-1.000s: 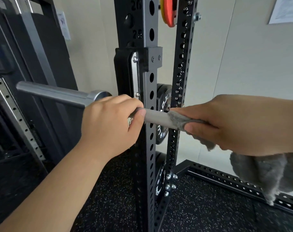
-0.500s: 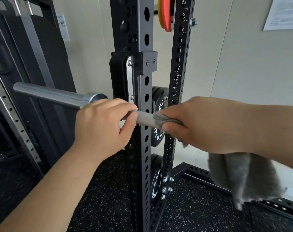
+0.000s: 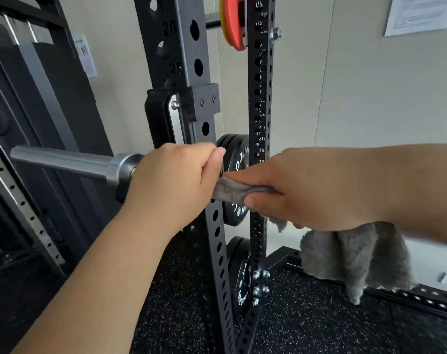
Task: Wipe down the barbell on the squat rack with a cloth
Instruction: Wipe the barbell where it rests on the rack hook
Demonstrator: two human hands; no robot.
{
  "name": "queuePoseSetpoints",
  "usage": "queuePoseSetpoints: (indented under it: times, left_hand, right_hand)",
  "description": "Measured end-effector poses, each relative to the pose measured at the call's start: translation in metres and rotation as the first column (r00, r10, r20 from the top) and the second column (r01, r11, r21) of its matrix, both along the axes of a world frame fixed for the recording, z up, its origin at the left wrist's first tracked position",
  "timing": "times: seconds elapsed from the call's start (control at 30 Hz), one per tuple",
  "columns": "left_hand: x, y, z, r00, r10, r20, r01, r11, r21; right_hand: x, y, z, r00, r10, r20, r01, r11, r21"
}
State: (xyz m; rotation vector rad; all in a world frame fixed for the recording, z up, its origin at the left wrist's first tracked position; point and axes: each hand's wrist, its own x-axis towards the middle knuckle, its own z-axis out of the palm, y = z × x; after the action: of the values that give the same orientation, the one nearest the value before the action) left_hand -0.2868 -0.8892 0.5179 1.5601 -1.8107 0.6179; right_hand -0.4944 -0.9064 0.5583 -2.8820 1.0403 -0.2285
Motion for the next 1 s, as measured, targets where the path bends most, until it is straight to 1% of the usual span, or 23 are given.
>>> queuePoseSetpoints:
  times: [0.1,0.23,0.3,0.33,0.37,0.4,0.43,0.47,0.5,0.53,0.57,0.6,0.63,0.67,0.7,0.73,0.77,0.8,0.83,0.87,0.93,0.97,1.0]
  left_hand:
    - [-0.010,-0.010,-0.009,0.996,-0.023,-0.082,0.027,0.998,0.052]
    - [-0.009,-0.018,-0.012,0.999,-0.003,-0.040,0.006,0.997,0.076]
    - [-0.005,-0.018,-0.014,0.999,-0.028,-0.032,0.030,0.997,0.069]
    - [-0.003,-0.018,-0.016,0.999,-0.037,-0.031,0.039,0.997,0.067]
    - [-0.002,-0.018,-0.017,0.999,-0.041,-0.030,0.043,0.997,0.069]
    - [-0.002,-0.018,-0.017,0.999,-0.037,-0.029,0.039,0.996,0.076]
    - [-0.002,-0.019,-0.017,0.999,-0.030,-0.026,0.032,0.996,0.083]
    - [-0.002,-0.020,-0.017,0.999,-0.025,-0.023,0.027,0.996,0.089]
    - [-0.002,-0.020,-0.017,0.999,-0.027,-0.023,0.029,0.995,0.091]
    - [-0.002,-0.021,-0.016,0.999,-0.037,-0.027,0.040,0.995,0.092]
    - [-0.002,-0.022,-0.014,0.998,-0.050,-0.025,0.052,0.995,0.090]
    - [-0.002,-0.022,-0.013,0.998,-0.061,-0.013,0.062,0.994,0.089]
    - [-0.002,-0.022,-0.013,0.997,-0.073,0.000,0.073,0.994,0.085]
    - [-0.002,-0.021,-0.013,0.996,-0.089,0.005,0.088,0.993,0.080]
    - [-0.002,-0.020,-0.014,0.995,-0.103,0.004,0.103,0.992,0.076]
    - [-0.002,-0.020,-0.014,0.995,-0.103,0.004,0.102,0.992,0.077]
    - [-0.002,-0.019,-0.014,0.996,-0.089,0.005,0.088,0.993,0.078]
    - [-0.002,-0.019,-0.016,0.998,-0.069,0.006,0.068,0.995,0.076]
    - [-0.002,-0.018,-0.017,0.999,-0.050,0.010,0.049,0.997,0.064]
    - [-0.001,-0.017,-0.019,0.999,-0.035,0.022,0.034,0.998,0.043]
    - [0.000,-0.014,-0.021,0.998,-0.051,0.043,0.051,0.999,0.001]
    - [0.000,-0.013,-0.021,0.995,-0.081,0.049,0.081,0.997,-0.001]
    - [0.000,-0.014,-0.020,0.993,-0.112,0.046,0.111,0.994,0.010]
  right_hand:
    - [-0.025,0.004,0.006,0.999,-0.036,0.034,0.027,0.970,0.240]
    - [-0.013,-0.017,0.014,0.997,-0.064,0.048,0.031,0.861,0.508]
    - [-0.009,-0.021,0.015,0.994,-0.090,0.065,0.035,0.811,0.584]
    - [-0.009,-0.020,0.013,0.993,-0.091,0.071,0.038,0.837,0.545]
    - [-0.009,-0.016,0.009,0.995,-0.080,0.058,0.047,0.901,0.432]
    - [-0.009,-0.011,0.003,0.998,-0.057,0.018,0.050,0.969,0.243]
    - [-0.008,-0.002,-0.003,0.997,-0.042,-0.058,0.042,0.999,0.007]
    - [-0.007,0.006,-0.007,0.987,-0.036,-0.154,0.005,0.981,-0.195]
    - [-0.005,0.012,-0.010,0.974,-0.058,-0.221,-0.010,0.956,-0.292]
    - [-0.004,0.013,-0.010,0.971,-0.073,-0.229,0.000,0.953,-0.304]
    - [-0.003,0.011,-0.004,0.970,-0.070,-0.234,0.010,0.969,-0.248]
    - [-0.004,0.002,0.001,0.984,-0.030,-0.175,0.016,0.997,-0.081]
    - [-0.006,-0.007,0.006,0.996,-0.023,-0.081,0.038,0.980,0.194]
    - [-0.008,-0.015,0.011,0.999,-0.043,0.015,0.032,0.888,0.459]
    - [-0.008,-0.017,0.013,0.993,-0.083,0.082,0.014,0.779,0.627]
    - [-0.010,-0.019,0.014,0.987,-0.113,0.116,0.002,0.725,0.689]
    - [-0.011,-0.019,0.014,0.987,-0.112,0.118,0.010,0.765,0.643]
    - [-0.011,-0.016,0.010,0.992,-0.083,0.094,0.024,0.859,0.511]
    - [-0.010,-0.011,0.005,0.998,-0.048,0.030,0.037,0.951,0.307]
    - [-0.007,-0.002,0.000,0.997,-0.047,-0.064,0.051,0.997,0.065]
    - [0.001,0.014,-0.012,0.959,-0.117,-0.258,0.023,0.940,-0.340]
    - [0.003,0.018,-0.017,0.944,-0.169,-0.285,0.034,0.905,-0.423]
    - [0.002,0.018,-0.016,0.951,-0.174,-0.257,0.047,0.898,-0.437]
